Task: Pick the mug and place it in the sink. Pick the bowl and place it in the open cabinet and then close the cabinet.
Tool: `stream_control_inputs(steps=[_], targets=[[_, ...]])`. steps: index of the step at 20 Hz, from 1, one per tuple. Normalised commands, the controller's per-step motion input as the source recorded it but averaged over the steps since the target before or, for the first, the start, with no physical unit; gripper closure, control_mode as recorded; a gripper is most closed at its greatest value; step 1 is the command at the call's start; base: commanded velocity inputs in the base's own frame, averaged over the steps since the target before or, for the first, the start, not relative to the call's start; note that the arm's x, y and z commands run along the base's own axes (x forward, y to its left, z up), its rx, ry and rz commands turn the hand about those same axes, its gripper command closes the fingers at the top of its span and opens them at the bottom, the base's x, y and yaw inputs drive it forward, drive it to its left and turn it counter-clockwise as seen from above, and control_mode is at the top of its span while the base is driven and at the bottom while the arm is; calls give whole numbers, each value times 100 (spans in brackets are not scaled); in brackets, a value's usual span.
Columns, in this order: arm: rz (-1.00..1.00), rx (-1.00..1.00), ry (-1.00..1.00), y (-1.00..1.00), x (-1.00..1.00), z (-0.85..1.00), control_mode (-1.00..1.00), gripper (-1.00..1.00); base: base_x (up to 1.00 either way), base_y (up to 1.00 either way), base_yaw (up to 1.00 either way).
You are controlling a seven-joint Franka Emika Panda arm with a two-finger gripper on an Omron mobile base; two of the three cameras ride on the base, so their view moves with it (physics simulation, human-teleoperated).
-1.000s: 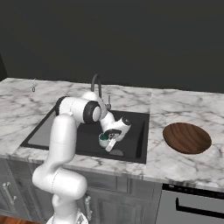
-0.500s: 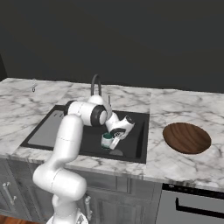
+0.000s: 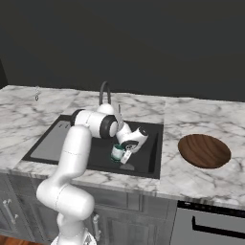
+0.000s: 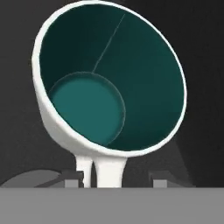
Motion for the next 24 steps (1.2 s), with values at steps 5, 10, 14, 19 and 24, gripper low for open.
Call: stream_control_inputs(steps=[5,10,14,19,24], targets=[[0,0,-7,0,-13,7,-100,-100,0,0,0],[0,0,-13,0,-17,21,-100,-100,0,0,0],[0,0,-7,-4,-8,36,-100,-100,0,0,0],[-7,0,0,-8,0,44,-100,-100,0,0,0],[-15,0,0,-3,0,55,-100,-100,0,0,0]])
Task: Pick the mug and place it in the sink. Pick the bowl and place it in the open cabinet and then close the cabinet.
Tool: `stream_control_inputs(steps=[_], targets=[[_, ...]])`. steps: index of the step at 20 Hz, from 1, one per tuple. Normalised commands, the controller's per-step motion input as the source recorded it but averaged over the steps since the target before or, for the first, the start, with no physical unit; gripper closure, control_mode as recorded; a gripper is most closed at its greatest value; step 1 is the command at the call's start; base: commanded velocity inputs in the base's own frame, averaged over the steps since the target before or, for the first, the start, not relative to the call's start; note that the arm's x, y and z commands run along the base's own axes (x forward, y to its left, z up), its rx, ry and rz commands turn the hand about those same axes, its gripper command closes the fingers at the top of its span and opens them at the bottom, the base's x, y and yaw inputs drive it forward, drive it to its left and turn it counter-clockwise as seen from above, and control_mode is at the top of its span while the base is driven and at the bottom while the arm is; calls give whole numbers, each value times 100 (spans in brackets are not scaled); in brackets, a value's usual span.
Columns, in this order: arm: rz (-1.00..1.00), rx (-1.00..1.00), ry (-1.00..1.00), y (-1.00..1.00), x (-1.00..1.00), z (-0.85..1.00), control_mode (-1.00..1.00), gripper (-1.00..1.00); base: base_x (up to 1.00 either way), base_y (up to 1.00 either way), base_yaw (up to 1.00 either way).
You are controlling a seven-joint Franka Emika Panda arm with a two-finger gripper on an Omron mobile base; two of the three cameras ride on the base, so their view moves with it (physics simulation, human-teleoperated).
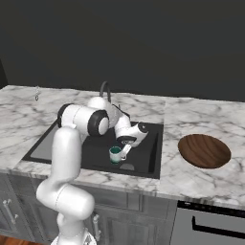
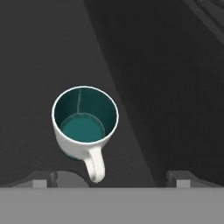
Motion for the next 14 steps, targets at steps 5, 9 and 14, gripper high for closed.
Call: stream_control_inputs(steps=[5,9,14], targets=[[-23,0,3,-30,-3,72,-100,-100,0,0,0],[-18,0,5,-17,-13,84,-100,-100,0,0,0],[-16,0,4,0,-32,83,-100,-100,0,0,0]])
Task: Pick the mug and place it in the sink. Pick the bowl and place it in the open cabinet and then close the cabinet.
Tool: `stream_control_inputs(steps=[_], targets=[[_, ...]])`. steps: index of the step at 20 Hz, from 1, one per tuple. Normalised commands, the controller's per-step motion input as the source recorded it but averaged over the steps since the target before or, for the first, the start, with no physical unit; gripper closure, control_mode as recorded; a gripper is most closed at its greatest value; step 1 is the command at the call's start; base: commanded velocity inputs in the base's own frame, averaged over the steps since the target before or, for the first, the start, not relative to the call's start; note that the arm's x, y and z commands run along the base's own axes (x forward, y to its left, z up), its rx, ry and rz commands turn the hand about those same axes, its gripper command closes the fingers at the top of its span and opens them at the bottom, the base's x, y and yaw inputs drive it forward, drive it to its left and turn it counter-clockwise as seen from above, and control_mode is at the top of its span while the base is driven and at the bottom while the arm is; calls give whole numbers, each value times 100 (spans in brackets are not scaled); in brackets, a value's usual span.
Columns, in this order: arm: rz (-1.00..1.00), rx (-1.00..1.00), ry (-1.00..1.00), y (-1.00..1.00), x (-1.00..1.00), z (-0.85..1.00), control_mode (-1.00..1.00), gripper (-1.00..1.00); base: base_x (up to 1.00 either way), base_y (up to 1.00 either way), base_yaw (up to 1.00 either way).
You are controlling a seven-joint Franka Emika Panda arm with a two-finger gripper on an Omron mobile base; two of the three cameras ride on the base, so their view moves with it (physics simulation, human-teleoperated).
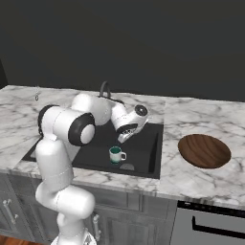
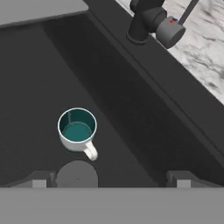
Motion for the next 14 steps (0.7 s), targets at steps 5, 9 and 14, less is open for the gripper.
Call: stream_control_inputs(steps=[5,9,14], targets=[[-17,0,3,0,-62,68,-100,-100,0,0,0],[-25,0,2,0,-64,66,-100,-100,0,0,0],[-33,0,0,3,-66,57,-100,-100,0,0,0]])
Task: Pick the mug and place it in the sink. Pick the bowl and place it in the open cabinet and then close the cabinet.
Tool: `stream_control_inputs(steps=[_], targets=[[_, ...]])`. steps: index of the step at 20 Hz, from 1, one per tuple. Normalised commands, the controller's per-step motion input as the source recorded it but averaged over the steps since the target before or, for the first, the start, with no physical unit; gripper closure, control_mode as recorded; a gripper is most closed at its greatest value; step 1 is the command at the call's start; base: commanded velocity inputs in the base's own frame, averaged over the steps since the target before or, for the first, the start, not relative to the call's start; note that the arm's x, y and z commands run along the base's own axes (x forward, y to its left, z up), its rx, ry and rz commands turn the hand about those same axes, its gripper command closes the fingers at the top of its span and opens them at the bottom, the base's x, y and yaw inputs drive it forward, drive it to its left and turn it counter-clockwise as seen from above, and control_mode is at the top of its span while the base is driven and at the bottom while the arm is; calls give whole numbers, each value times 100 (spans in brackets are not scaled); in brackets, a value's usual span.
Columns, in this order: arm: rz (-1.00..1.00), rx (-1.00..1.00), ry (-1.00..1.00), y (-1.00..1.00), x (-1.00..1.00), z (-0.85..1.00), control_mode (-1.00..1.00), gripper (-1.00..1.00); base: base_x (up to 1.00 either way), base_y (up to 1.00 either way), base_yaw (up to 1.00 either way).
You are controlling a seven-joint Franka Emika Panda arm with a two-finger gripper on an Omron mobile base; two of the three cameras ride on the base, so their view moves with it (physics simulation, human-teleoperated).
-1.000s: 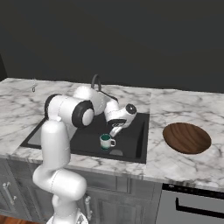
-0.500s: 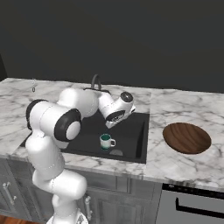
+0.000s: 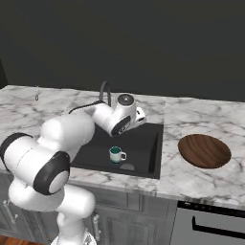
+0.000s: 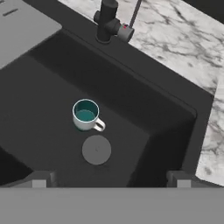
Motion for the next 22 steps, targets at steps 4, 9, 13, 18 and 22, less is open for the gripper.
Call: stream_control_inputs(steps=[4,9,13,18,22], targets=[[-40,0,0,0,-52,56,-100,-100,0,0,0],[-44,3,0,7,-59,42,-100,-100,0,0,0],[-47,4,1,4,-48,17,-100,-100,0,0,0],[-34,7,1,0,-51,5,-100,-100,0,0,0],[-14,10,-4,0,-29,26,-100,-100,0,0,0]])
